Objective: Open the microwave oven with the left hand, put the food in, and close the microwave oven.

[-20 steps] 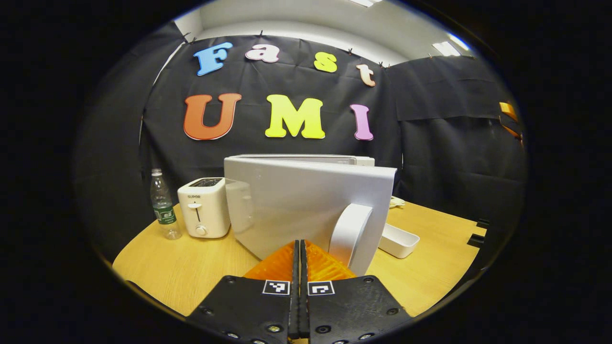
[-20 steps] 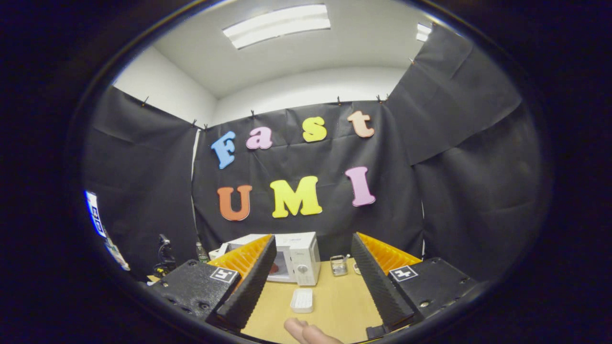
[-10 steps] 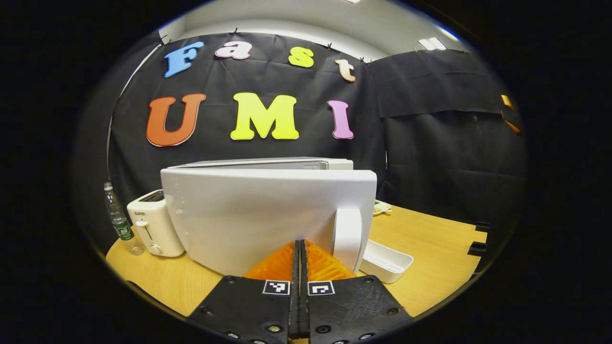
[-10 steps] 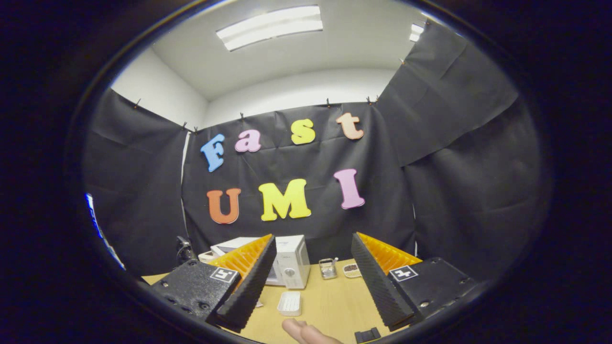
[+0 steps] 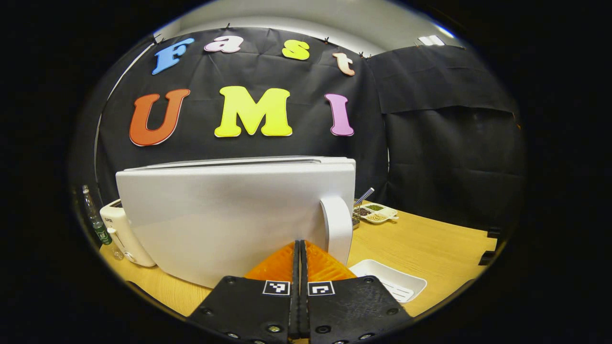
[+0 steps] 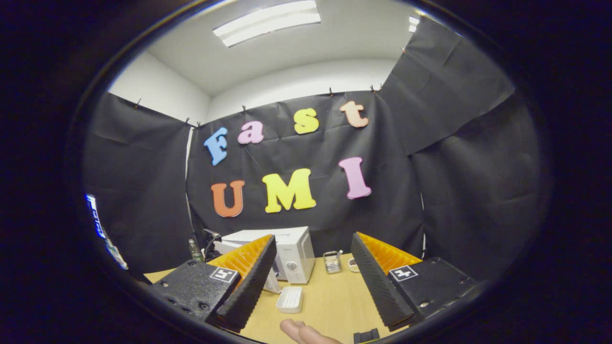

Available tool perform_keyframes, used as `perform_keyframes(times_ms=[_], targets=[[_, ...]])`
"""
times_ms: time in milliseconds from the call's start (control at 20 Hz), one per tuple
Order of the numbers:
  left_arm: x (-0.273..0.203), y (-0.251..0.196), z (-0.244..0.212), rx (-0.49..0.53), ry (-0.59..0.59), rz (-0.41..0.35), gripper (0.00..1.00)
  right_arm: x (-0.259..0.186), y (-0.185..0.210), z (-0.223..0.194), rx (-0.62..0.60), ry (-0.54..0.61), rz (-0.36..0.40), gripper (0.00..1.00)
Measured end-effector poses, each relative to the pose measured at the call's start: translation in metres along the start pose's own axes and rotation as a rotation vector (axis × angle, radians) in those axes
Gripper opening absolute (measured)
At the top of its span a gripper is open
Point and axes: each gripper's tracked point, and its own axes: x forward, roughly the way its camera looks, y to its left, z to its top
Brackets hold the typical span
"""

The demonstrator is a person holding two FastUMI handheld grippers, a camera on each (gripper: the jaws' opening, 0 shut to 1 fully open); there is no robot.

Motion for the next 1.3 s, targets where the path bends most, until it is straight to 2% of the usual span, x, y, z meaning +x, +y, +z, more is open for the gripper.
perform_keyframes(times_ms=[200,400,450,500,600,650,800,850,900,1000,1050,1100,1300], targets=[[0.03,0.007,0.004,-0.034,-0.004,0.045,0.0,0.005,-0.019,-0.006,0.005,0.006,-0.038,1.0],[0.061,0.017,0.009,-0.109,0.043,0.084,0.0,0.007,-0.028,-0.009,0.012,0.007,-0.057,1.0],[0.068,0.018,0.016,-0.115,0.022,0.089,0.11,0.007,-0.027,-0.009,0.009,0.007,-0.05,1.0],[0.07,0.014,0.015,-0.126,0.038,0.082,0.0,0.006,-0.025,-0.009,0.006,0.004,-0.04,1.0],[0.07,0.012,0.015,-0.13,0.049,0.07,0.0,0.004,-0.026,-0.007,0.004,-0.004,-0.037,1.0],[0.07,0.013,0.017,-0.115,0.039,0.075,0.0,0.003,-0.026,-0.005,0.002,-0.011,-0.039,0.89],[0.07,0.015,0.016,-0.082,0.05,0.118,0.0,0.0,-0.027,-0.001,-0.004,-0.023,-0.053,0.89],[0.07,0.015,0.016,-0.069,0.057,0.128,0.0,-0.002,-0.027,-0.001,-0.01,-0.023,-0.058,1.0],[0.07,0.015,0.015,-0.059,0.064,0.138,0.0,-0.004,-0.027,-0.002,-0.016,-0.024,-0.064,0.89],[0.071,0.015,0.012,-0.075,0.091,0.156,0.0,-0.007,-0.029,0.001,-0.029,-0.025,-0.081,0.89],[0.066,0.018,0.012,-0.083,0.098,0.191,0.0,-0.008,-0.029,0.003,-0.038,-0.026,-0.088,0.89],[0.065,0.011,0.01,-0.1,0.11,0.175,0.0,-0.009,-0.028,0.004,-0.048,-0.028,-0.096,1.0],[0.031,-0.007,0.022,-0.062,0.09,0.18,0.0,-0.009,-0.03,0.005,-0.063,-0.019,-0.121,1.0]])
